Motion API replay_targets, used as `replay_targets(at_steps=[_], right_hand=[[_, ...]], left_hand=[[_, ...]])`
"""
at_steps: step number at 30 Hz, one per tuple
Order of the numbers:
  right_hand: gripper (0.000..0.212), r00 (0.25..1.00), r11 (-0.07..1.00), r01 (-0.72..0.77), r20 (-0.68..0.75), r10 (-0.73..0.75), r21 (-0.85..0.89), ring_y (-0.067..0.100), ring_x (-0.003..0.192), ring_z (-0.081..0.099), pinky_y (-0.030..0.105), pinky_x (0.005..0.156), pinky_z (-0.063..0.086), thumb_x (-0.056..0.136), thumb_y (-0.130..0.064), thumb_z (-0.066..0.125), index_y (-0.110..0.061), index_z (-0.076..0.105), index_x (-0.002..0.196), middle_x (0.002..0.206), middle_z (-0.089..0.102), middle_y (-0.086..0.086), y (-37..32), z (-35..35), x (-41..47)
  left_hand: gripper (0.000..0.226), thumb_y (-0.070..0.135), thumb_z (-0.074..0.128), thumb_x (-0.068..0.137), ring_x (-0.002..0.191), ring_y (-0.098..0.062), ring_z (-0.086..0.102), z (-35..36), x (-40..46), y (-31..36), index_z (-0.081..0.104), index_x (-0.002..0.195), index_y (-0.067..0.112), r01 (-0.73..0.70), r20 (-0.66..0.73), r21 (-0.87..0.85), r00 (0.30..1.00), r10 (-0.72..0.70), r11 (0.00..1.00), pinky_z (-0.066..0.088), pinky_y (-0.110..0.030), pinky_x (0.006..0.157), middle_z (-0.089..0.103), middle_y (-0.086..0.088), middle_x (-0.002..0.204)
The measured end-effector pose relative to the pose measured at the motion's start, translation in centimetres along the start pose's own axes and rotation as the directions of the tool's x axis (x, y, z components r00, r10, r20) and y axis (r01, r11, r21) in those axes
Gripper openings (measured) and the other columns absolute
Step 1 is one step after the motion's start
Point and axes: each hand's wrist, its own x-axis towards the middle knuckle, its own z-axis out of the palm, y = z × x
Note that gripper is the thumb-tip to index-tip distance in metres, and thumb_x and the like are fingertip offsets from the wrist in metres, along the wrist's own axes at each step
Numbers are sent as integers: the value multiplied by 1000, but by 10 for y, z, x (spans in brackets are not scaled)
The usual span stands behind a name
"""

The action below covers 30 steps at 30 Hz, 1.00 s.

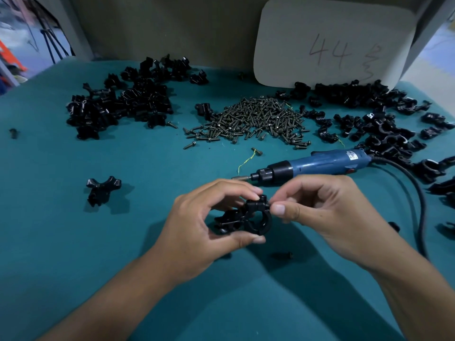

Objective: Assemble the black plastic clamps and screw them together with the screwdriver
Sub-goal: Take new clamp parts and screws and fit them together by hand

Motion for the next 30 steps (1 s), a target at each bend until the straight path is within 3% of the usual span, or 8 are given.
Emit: replay_targets(at_steps=[8,10,12,14,16,22,27,30], right_hand=[[28,1000,999,15,24,-15,-33,33,67,54,49,61,44,80,-57,74,-30,77,88,73,68,3,2,0,-1],[26,999,997,30,20,-29,-67,28,66,54,44,59,43,81,-56,72,-31,76,88,73,68,-1,1,-1,-1],[22,998,984,69,4,-69,-166,9,65,56,28,59,45,83,-54,71,-33,75,86,75,68,-8,-1,-2,-1],[20,993,956,105,-24,-116,-273,10,70,61,15,62,43,85,-51,70,-32,74,85,77,68,-12,-3,-1,-2],[21,991,947,102,-56,-124,-304,12,71,62,17,61,44,83,-52,68,-32,74,83,77,68,-12,-5,1,-2],[25,993,997,52,-105,-58,-53,22,63,59,40,60,47,78,-53,75,-29,73,82,68,68,-2,-2,11,-2],[22,988,994,18,-157,-1,109,14,65,55,28,60,45,74,-43,80,-23,73,80,69,67,-2,1,18,1],[19,994,986,-6,-103,24,168,15,76,67,21,68,52,78,-39,78,-23,76,89,85,75,-2,-2,15,2]], left_hand=[[43,29,88,76,115,-17,67,0,-1,-2,69,112,15,-9,10,31,1000,9,999,55,-37,97,71,9,120],[43,27,89,75,115,-17,67,0,-1,-2,69,111,15,-2,8,32,1000,2,999,55,-38,97,71,9,120],[44,27,89,74,115,-18,68,1,-1,-3,69,111,17,16,14,3,1000,-16,1000,54,-38,98,71,9,120],[44,27,89,74,115,-19,68,1,-2,-3,68,111,20,49,21,-56,999,-48,997,53,-36,99,72,8,120],[44,26,89,73,115,-20,68,1,-2,-4,68,112,22,79,30,-100,997,-76,992,52,-35,100,72,7,121],[46,23,89,73,118,-19,66,3,-1,-5,68,113,21,146,46,-201,989,-139,969,50,-27,101,72,5,122],[46,16,88,70,119,-17,66,4,0,-3,68,111,18,154,8,-262,988,-157,953,50,-23,99,72,3,122],[46,15,87,69,115,-14,68,3,2,-1,67,110,14,146,-30,-280,987,-160,949,51,-21,97,73,4,120]])
